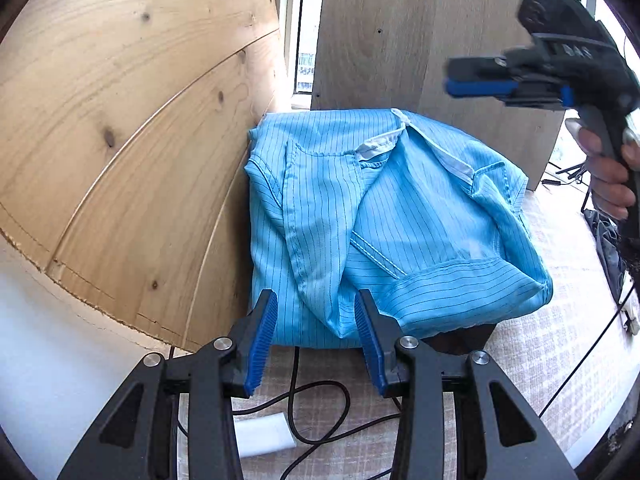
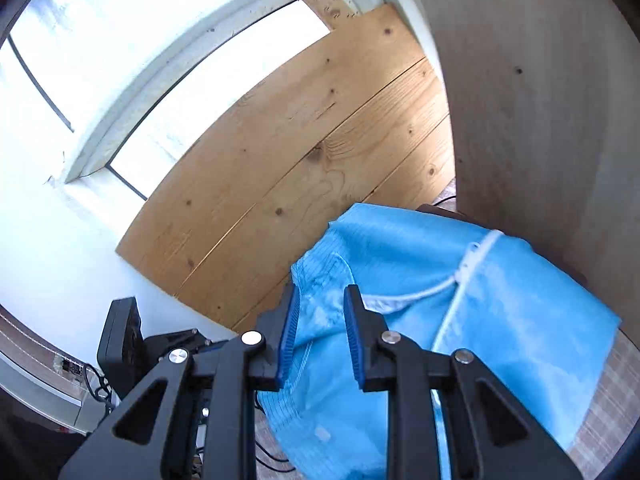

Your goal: Fold clothes

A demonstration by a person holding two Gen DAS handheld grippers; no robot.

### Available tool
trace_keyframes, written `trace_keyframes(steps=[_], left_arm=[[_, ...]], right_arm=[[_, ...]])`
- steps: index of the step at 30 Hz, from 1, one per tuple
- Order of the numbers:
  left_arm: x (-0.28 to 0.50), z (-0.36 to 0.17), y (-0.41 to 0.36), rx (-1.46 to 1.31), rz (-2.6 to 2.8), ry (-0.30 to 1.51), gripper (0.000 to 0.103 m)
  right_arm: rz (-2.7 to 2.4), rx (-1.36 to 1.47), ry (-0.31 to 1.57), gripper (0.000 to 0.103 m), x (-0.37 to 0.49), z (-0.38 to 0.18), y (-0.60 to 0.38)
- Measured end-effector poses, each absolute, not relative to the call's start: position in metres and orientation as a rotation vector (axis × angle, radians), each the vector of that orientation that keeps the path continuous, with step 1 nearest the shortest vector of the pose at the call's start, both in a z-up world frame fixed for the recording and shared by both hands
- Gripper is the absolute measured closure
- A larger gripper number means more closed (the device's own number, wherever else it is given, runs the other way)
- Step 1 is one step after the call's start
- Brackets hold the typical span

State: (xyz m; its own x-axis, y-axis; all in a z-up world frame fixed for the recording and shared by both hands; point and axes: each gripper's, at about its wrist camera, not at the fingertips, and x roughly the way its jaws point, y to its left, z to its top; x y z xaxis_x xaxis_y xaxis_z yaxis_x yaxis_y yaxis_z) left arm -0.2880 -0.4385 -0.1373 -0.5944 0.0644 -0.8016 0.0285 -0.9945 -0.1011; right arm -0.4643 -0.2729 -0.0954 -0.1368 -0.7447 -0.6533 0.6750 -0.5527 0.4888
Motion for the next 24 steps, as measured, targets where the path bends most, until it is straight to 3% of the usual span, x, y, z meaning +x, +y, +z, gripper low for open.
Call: trace_keyframes(steps=[6, 10, 14, 18, 22, 24], left_arm=[[-0.300, -0.146, -0.420, -1.501, 2.744, -0.050, 0.065], [-0.303, -0.146, -0.418, -1.530, 2.759, 0.016, 0.066], [-0.280, -0.131, -0.415, -1.507, 2.697, 0.069, 0.064], [-0.271, -0.135, -0.387, -1.426, 2.614, 0.386, 0.064], [-0.271, -0.145, -0.367, -1.400, 2.496, 0.554, 0.061], [-0.273, -0.149, -0.364, -1.402, 2.492, 0.617, 0.062]], right_arm=[[-2.000, 1.280, -0.025, 0.073, -0.402, -0.135, -0.211], [-1.987, 1.352, -0.149, 0.073, -0.389, -0.153, -0.195], [-2.028, 1.267, 0.124, 0.071, -0.372, -0.135, -0.203], [-1.973, 1.097, 0.426, 0.068, -0.350, -0.121, -0.223], [-1.766, 0.947, 0.700, 0.055, -0.328, -0.128, -0.252], [-1.756, 0.905, 0.883, 0.055, -0.326, -0.140, -0.268]])
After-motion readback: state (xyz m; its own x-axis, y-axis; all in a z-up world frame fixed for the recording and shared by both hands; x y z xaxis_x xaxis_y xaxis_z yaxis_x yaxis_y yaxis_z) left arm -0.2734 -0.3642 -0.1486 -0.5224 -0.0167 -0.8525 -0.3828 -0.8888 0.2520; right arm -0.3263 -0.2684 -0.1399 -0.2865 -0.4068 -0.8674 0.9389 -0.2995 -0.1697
